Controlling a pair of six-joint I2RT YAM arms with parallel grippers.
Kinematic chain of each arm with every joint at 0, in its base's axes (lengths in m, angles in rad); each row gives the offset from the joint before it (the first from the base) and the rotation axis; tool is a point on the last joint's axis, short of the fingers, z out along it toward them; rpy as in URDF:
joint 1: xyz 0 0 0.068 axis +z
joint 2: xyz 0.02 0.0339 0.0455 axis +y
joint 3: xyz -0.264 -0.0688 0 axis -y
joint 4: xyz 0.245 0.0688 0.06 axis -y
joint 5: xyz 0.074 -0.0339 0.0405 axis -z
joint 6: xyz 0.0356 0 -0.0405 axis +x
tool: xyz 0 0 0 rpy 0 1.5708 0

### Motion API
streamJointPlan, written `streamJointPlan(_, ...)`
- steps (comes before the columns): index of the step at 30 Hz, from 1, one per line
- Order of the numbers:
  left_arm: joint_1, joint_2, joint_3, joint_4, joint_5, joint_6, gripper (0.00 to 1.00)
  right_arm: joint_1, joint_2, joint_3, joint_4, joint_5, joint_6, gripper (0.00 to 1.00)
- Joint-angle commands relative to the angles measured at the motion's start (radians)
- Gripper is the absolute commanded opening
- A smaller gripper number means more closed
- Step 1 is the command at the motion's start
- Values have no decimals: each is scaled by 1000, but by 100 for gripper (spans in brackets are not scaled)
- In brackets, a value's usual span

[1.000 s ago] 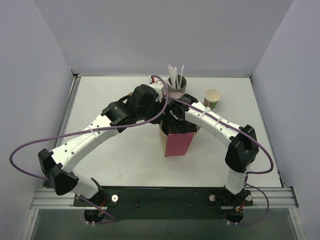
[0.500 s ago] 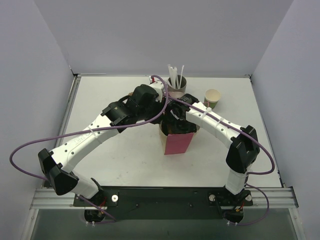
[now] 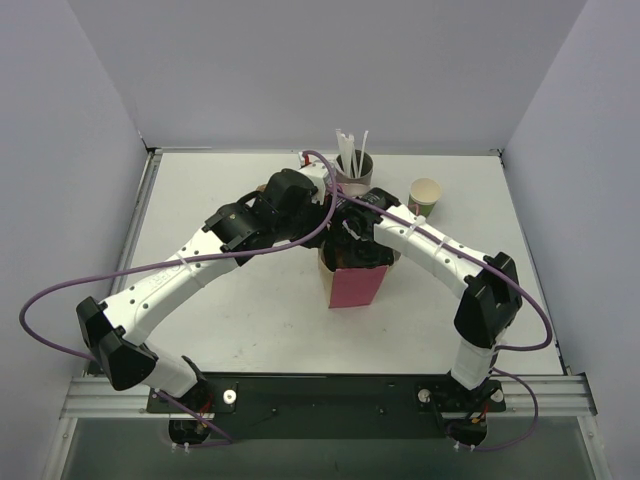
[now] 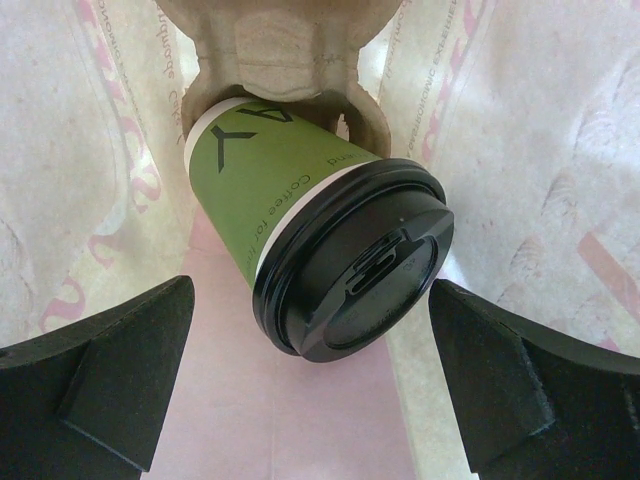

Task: Pack the takeout coffee

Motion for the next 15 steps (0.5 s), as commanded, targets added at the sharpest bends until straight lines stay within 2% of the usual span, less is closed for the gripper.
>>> streamJointPlan(1, -2, 23, 15, 33, 6, -6, 0, 17, -79, -11, 6, 10, -18, 97)
streamJointPlan(7, -2, 26, 17, 32, 7, -5, 0, 19, -77, -14, 6, 2, -16, 89)
streamJointPlan(15, -3, 29, 6, 36, 7, -6, 0, 28, -77, 22, 7, -7, -28, 95)
